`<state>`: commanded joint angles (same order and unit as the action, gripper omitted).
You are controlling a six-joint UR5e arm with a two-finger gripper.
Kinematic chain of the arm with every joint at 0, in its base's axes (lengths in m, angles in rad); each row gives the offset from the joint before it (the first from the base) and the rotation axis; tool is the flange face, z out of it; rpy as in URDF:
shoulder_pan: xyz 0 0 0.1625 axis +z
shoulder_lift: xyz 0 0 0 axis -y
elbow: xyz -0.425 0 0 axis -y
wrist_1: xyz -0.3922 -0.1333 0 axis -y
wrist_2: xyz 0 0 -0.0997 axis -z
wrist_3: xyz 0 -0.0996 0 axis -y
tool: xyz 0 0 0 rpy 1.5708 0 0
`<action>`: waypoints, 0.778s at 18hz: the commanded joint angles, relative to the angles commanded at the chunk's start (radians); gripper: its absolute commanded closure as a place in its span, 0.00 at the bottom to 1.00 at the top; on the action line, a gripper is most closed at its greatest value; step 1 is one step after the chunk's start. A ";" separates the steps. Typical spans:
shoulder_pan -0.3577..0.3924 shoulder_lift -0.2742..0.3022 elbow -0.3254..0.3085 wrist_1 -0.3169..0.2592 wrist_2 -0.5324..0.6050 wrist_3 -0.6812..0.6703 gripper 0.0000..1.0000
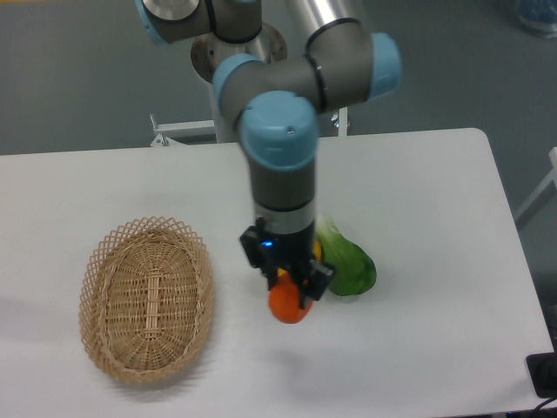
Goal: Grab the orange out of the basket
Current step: 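Lift the orange out of the basket and carry it toward the vegetables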
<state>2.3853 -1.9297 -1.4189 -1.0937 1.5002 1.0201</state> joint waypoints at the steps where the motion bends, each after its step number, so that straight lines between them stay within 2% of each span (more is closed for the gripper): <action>1: 0.002 0.000 0.000 0.000 0.000 0.000 0.55; 14: 0.002 0.000 -0.002 0.005 -0.006 -0.012 0.55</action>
<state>2.3869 -1.9297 -1.4205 -1.0891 1.4941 1.0078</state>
